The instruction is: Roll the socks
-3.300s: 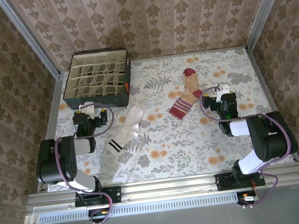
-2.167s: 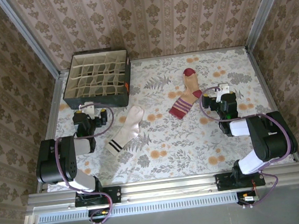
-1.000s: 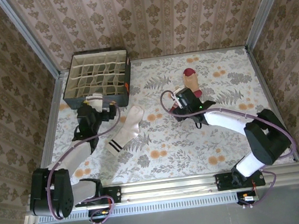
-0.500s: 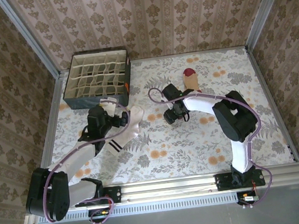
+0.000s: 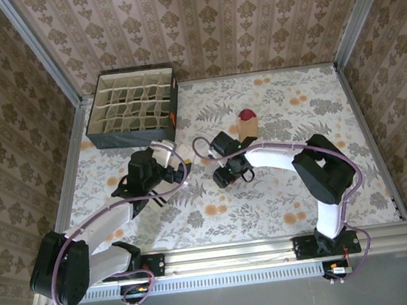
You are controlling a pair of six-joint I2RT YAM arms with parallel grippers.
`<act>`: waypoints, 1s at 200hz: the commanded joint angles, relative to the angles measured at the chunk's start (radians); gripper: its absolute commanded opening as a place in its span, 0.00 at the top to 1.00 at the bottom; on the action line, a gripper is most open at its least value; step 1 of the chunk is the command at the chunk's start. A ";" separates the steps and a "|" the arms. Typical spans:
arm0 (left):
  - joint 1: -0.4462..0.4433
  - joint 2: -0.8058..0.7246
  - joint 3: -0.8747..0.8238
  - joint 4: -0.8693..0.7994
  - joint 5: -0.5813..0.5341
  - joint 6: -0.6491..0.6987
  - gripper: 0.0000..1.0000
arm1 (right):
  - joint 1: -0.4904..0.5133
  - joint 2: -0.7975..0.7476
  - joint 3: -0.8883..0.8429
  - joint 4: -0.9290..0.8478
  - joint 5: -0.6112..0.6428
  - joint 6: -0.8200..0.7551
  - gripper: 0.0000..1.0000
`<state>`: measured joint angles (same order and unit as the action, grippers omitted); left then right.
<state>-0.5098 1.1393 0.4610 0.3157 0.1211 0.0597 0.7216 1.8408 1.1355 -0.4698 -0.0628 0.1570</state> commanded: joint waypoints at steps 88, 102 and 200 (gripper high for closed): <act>0.113 -0.115 -0.119 0.035 0.170 -0.063 0.06 | 0.102 -0.013 -0.054 -0.120 -0.060 -0.082 0.88; 0.112 -0.116 -0.137 0.093 0.264 -0.007 0.13 | 0.066 -0.037 -0.063 -0.116 -0.172 -0.114 0.90; -0.117 0.206 -0.064 0.266 0.462 0.430 0.25 | -0.145 -0.068 -0.045 -0.180 -0.567 -0.198 0.97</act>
<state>-0.5892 1.2774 0.3256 0.5472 0.5526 0.3351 0.5781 1.7878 1.0641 -0.5747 -0.5282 0.0090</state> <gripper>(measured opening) 0.752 0.076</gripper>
